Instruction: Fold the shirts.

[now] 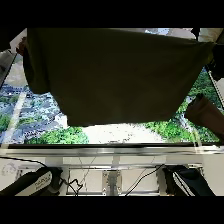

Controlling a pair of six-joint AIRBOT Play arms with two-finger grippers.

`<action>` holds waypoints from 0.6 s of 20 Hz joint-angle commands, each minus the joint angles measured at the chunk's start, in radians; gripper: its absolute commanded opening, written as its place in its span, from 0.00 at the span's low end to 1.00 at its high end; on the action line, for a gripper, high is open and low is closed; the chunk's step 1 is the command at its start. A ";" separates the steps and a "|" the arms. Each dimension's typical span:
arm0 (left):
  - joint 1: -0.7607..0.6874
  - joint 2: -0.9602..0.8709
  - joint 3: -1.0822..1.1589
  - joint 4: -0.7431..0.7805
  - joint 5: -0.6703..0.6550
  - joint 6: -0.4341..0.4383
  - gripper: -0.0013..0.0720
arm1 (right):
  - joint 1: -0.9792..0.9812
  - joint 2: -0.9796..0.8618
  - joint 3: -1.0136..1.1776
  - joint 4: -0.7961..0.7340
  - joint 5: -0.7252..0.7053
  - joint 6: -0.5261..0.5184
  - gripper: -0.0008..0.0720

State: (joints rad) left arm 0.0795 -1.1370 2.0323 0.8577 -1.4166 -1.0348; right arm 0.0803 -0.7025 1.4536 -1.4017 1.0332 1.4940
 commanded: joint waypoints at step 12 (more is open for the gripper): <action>-0.074 -0.670 -0.322 0.001 0.124 -0.026 0.03 | 0.001 -0.558 -0.309 0.082 -0.304 0.028 0.06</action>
State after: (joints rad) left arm 0.0319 -1.6402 1.7336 0.8627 -1.3804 -1.0843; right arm 0.0803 -1.1221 1.2037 -1.3579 0.9165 1.5215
